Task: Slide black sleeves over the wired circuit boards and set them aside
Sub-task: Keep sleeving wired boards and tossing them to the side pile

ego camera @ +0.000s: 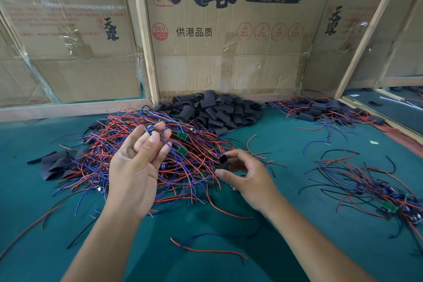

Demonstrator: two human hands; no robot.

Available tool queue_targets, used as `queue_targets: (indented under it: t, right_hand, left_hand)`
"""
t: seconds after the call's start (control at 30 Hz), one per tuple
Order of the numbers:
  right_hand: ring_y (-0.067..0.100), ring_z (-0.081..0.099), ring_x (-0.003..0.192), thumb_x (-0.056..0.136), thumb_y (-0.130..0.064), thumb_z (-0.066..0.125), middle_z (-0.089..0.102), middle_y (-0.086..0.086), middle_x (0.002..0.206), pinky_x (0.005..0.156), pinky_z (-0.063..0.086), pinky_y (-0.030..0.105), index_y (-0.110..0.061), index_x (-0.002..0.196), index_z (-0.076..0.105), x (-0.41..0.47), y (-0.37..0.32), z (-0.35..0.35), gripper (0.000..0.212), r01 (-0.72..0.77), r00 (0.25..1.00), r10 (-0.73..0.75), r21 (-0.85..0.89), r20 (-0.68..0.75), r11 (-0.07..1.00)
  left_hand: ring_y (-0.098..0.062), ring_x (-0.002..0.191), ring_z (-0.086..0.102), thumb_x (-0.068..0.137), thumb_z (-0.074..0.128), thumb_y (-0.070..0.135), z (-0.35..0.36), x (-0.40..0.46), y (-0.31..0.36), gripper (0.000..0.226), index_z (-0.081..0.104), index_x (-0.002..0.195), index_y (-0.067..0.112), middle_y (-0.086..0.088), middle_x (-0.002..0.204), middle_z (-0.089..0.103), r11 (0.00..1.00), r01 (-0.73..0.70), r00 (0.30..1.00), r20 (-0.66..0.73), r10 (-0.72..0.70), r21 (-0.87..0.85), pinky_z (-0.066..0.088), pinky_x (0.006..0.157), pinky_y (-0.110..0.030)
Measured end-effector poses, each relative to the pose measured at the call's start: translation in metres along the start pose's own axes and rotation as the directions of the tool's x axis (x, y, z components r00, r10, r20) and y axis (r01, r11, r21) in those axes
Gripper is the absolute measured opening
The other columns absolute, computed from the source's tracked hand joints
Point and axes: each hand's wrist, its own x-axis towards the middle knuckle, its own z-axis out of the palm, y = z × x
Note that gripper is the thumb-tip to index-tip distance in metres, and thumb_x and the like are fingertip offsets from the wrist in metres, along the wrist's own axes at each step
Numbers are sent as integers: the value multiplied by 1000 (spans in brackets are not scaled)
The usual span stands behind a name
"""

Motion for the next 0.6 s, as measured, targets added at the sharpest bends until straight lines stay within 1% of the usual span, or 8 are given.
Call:
queue_targets:
  t: [0.07, 0.17, 0.23, 0.3, 0.37, 0.47, 0.53, 0.6]
  right_hand:
    - [6, 63, 83, 70, -59, 79, 70, -12, 92, 68, 49, 31, -40, 103, 66, -3, -2, 6, 40, -15, 998, 14, 17, 65, 1000]
    - [8, 60, 76, 73, -52, 81, 70, -9, 90, 58, 49, 30, -38, 103, 68, -8, -6, 17, 35, -51, 982, 24, 135, 190, 990]
    - [11, 61, 78, 76, -49, 81, 69, -9, 90, 57, 49, 29, -33, 104, 69, -11, -9, 21, 35, -63, 970, 22, 167, 240, 984]
    - [13, 62, 81, 77, -46, 81, 69, -5, 91, 61, 49, 28, -27, 106, 70, -12, -10, 23, 37, -94, 969, 44, 199, 244, 975]
    - [16, 62, 84, 79, -41, 81, 67, 2, 94, 62, 50, 29, -21, 109, 69, -12, -9, 25, 38, -158, 968, 104, 230, 227, 960]
    - [17, 62, 80, 85, -24, 79, 62, 8, 96, 58, 52, 31, -14, 113, 68, -14, -8, 30, 32, -206, 960, 139, 273, 244, 940]
    - [19, 62, 79, 86, -20, 78, 61, 10, 96, 58, 52, 31, -13, 113, 67, -16, -11, 34, 30, -216, 949, 135, 277, 285, 936]
    - [20, 62, 79, 87, -17, 76, 61, 12, 96, 59, 52, 30, -12, 113, 68, -20, -15, 38, 27, -228, 928, 116, 293, 354, 929]
  left_hand:
    - [-14, 100, 72, 88, 62, 12, -4, 3, 1, 42, 50, 128, 8, -2, 111, 73, 999, 23, 999, -24, -24, -42, 57, 80, -20]
    - [-7, 102, 70, 88, 62, 18, -5, 4, -1, 25, 62, 112, 12, 5, 110, 73, 997, 52, 999, -4, -52, -65, 55, 83, -18]
    - [-5, 103, 69, 89, 61, 18, -5, 4, -2, 22, 64, 110, 12, 6, 109, 73, 992, 74, 997, 13, -73, -106, 54, 85, -16]
    - [-5, 104, 68, 90, 61, 18, -5, 4, -3, 21, 67, 109, 10, 5, 111, 71, 973, 123, 992, 25, -121, -197, 53, 83, -14]
    - [-4, 103, 68, 91, 61, 17, -3, 3, -4, 19, 75, 102, 10, 4, 112, 71, 938, 182, 983, 42, -177, -296, 53, 78, -12]
    - [-4, 102, 69, 89, 61, 16, 2, 1, -8, 20, 80, 91, 10, 3, 110, 72, 908, 217, 975, 29, -221, -359, 54, 75, -11]
    - [-4, 100, 70, 91, 60, 14, 4, 0, -10, 21, 80, 91, 8, 2, 110, 72, 887, 234, 970, 32, -241, -398, 55, 75, -12]
    - [-3, 98, 70, 93, 59, 14, 5, -1, -10, 21, 77, 101, 7, 2, 112, 71, 870, 261, 964, 67, -257, -419, 55, 78, -13]
